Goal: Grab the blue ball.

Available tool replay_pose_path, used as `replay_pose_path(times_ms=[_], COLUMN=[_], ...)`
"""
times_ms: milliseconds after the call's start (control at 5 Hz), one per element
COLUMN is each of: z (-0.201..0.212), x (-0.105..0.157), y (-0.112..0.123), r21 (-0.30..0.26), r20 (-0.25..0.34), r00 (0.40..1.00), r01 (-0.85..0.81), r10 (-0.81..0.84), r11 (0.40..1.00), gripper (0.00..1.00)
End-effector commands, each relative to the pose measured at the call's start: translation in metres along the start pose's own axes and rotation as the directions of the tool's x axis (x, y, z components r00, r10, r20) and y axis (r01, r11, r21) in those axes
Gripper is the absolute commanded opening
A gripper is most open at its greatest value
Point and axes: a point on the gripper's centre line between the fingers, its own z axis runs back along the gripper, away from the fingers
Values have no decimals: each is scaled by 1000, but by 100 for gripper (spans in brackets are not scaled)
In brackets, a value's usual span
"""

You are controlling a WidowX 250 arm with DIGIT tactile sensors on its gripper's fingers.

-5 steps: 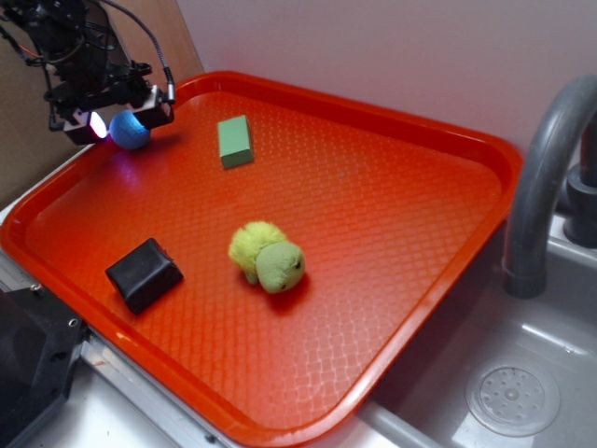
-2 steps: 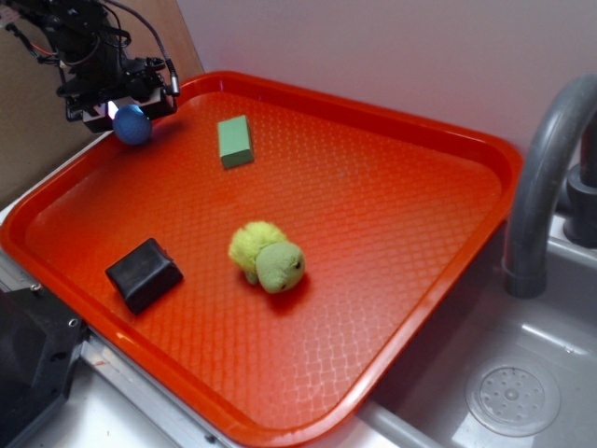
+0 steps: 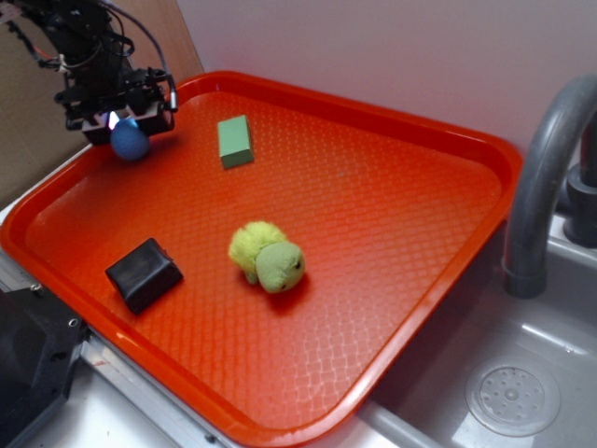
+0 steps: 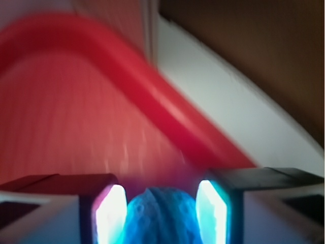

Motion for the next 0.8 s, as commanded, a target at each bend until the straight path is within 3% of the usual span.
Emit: replay_pose_path(times_ms=[0,200,400,600], z=[132,186,222,228], x=[-26,-40,-58,-66], y=[20,7,-13,-18], r21=[-117,-145,-163,-182], r20=[-123,-214,-189,-131], r00=[986,955,941,943], r01=[102,176,252,282], r10=[-117,-205,-281,-307], r11=[988,974,954,942], gripper=[0,0,0,0])
